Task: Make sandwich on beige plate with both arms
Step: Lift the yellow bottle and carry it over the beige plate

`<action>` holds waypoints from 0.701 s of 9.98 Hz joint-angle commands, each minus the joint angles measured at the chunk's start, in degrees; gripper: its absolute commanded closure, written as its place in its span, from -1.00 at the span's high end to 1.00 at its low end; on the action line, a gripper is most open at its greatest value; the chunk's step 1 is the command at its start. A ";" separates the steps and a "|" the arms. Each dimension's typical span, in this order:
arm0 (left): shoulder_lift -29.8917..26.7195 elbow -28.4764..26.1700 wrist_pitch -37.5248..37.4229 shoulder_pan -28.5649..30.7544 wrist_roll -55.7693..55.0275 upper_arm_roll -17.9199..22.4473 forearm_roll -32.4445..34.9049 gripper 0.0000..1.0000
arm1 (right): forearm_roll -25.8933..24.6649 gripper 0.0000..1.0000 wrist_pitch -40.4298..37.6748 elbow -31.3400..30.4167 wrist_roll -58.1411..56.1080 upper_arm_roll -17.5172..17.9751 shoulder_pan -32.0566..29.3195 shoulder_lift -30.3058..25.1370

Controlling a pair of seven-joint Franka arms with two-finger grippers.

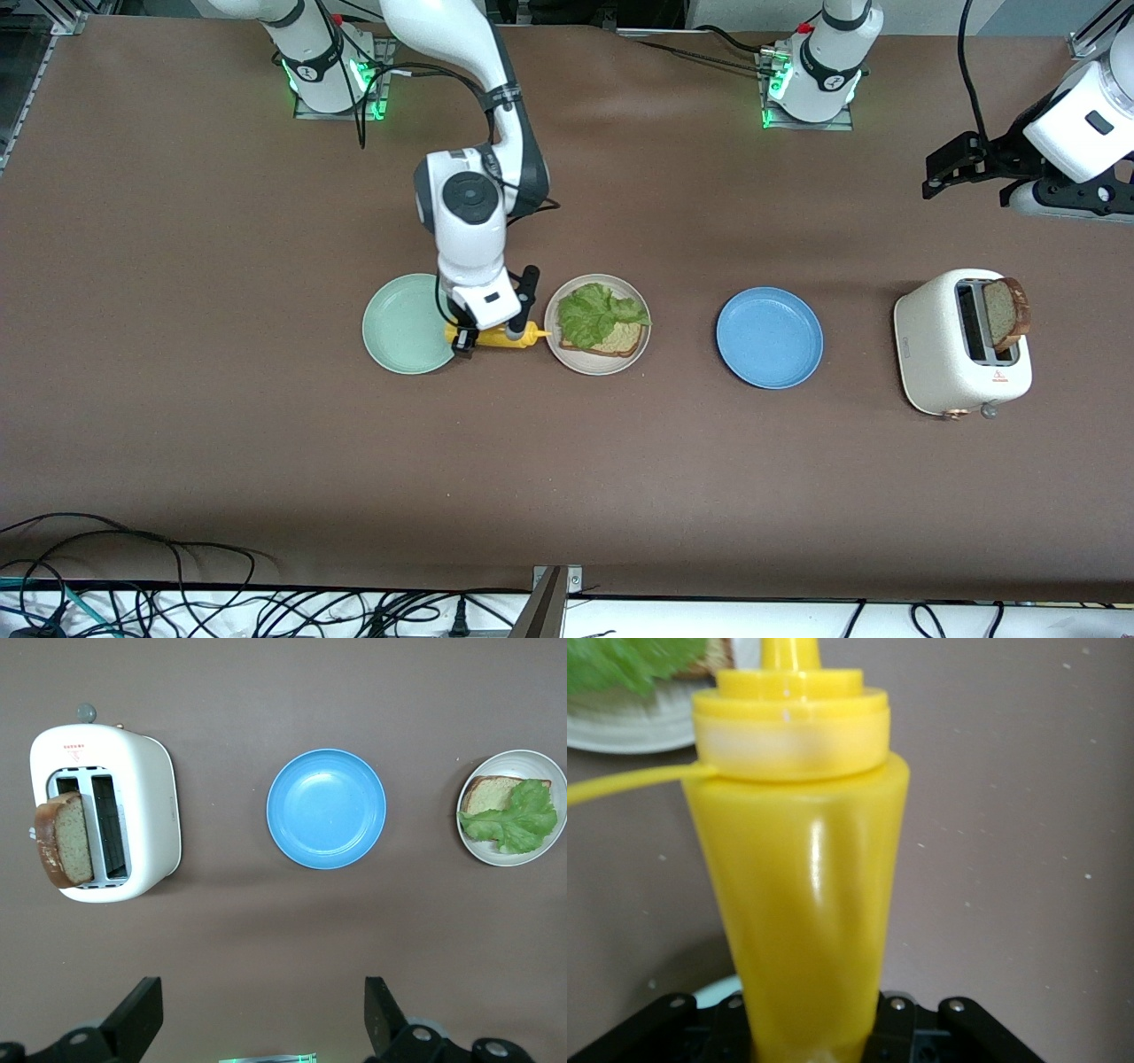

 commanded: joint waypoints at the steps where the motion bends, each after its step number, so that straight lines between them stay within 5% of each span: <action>1: -0.20 0.57 -0.50 0.31 0.39 -0.15 0.29 1.00 | -6.85 -1.00 -1.35 1.30 7.57 -0.61 2.76 2.91; 7: -0.20 0.57 -0.50 0.31 0.39 -0.15 0.29 1.00 | -21.18 -1.00 -10.22 1.30 12.31 -0.70 8.12 4.75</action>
